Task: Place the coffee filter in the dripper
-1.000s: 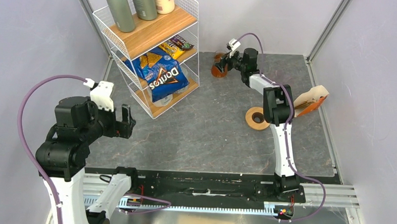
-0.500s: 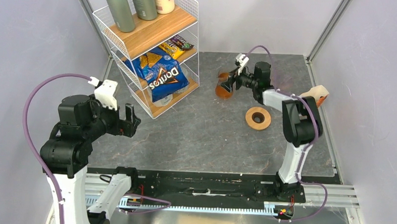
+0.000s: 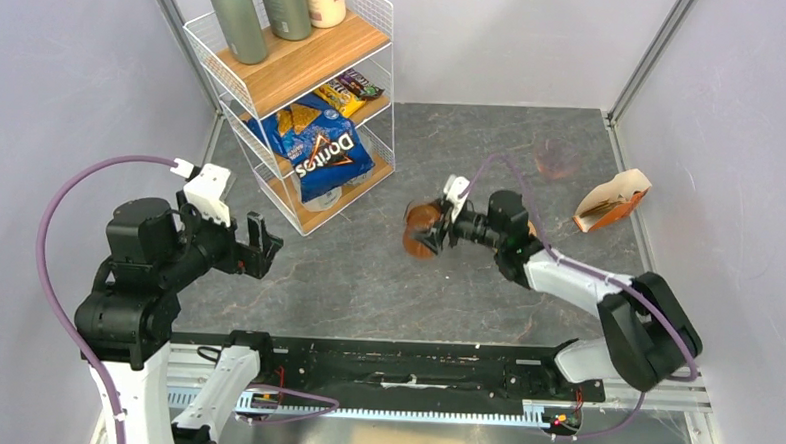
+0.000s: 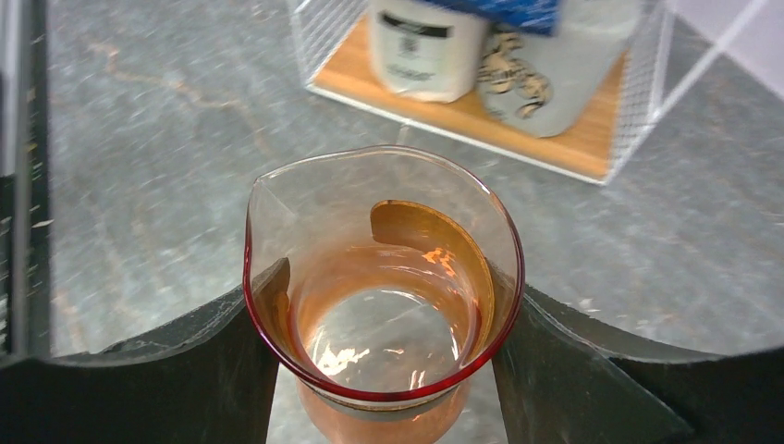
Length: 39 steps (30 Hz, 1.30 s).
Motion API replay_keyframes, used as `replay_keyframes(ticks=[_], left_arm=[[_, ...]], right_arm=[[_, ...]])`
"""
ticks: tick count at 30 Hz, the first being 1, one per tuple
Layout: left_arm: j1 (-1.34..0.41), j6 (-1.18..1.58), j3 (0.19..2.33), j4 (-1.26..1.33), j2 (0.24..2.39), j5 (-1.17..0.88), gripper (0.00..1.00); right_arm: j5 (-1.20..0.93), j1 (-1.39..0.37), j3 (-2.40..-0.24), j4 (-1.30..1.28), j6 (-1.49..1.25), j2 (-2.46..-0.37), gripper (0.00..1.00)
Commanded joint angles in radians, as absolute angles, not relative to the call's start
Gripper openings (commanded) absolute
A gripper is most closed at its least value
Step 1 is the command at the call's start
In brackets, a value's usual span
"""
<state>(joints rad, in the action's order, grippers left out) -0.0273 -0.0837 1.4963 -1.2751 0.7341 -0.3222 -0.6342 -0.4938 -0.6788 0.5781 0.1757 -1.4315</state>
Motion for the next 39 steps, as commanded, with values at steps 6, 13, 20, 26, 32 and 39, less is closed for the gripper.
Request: replay_keyframes(ticks=[6, 13, 20, 26, 32, 39], left_arm=[[-0.02, -0.096, 1.51, -1.239, 0.702, -0.383, 0.98], [-0.02, -0.089, 1.501, -1.241, 0.689, -0.394, 0.98], [-0.02, -0.073, 1.503, -1.24, 0.688, -0.393, 0.97], [-0.02, -0.066, 1.52, -1.244, 0.686, -0.372, 0.97], [-0.02, -0.069, 1.522, -1.28, 0.674, -0.373, 0.98], [-0.02, -0.08, 1.534, -1.289, 0.683, -0.376, 0.98]], right_arm=[[-0.39, -0.693, -0.494, 0.663, 0.217, -1.277, 0.67], [-0.33, -0.747, -0.443, 0.745, 0.198, -1.331, 0.67], [-0.323, -0.753, -0.436, 0.778, 0.166, -1.37, 0.68], [-0.339, -0.756, -0.474, 0.805, 0.134, -1.443, 0.7], [-0.345, -0.764, -0.476, 0.773, 0.127, -1.445, 0.97], [-0.335, -0.777, -0.404, 0.704, 0.147, -1.34, 0.97]])
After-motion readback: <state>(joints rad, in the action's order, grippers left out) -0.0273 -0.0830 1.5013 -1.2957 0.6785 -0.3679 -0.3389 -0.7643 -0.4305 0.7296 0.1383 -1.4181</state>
